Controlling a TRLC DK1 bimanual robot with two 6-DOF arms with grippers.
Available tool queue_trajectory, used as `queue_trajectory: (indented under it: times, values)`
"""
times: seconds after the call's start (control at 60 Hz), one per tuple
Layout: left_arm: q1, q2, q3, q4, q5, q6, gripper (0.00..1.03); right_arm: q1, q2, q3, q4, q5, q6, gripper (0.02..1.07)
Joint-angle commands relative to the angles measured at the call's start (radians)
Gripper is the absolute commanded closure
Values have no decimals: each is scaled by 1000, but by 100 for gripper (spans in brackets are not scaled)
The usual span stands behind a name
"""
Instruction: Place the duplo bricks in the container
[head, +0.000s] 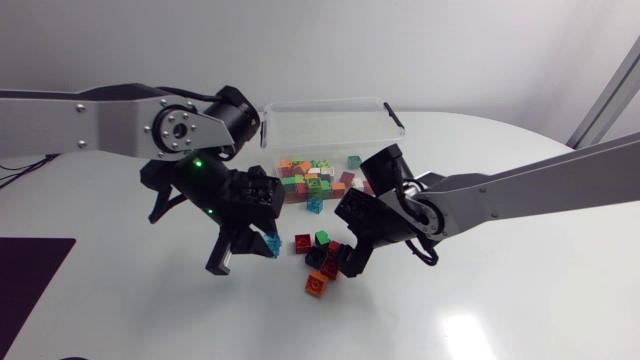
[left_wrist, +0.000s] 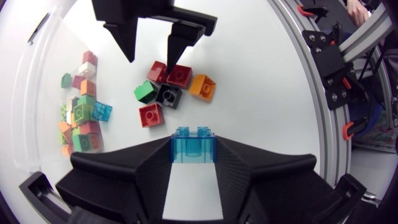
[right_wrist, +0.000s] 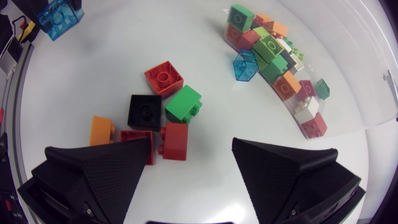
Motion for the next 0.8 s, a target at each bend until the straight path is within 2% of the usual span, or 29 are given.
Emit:
queue_trajectory:
  times: [0.0,0.183,0.267,0.35,0.5,0.65,0.783]
  values:
    - [17,-45,-20,-20,17,14,74,-3,34,27,12,5,4,16]
    - [34,-88,-22,-23,18,16,74,-7,67,53,12,15,-5,17]
    - [38,-100,-13,-23,23,16,74,-15,74,58,12,15,-8,22]
    - [38,-104,1,-23,27,11,74,-15,75,56,11,15,-11,22]
    - [40,-104,52,-21,35,-9,74,-12,101,59,1,13,-16,40]
    - [40,-75,136,10,58,-78,74,0,120,65,-14,12,-16,78]
    - [65,-57,200,129,84,-213,74,0,101,53,-29,12,-18,80]
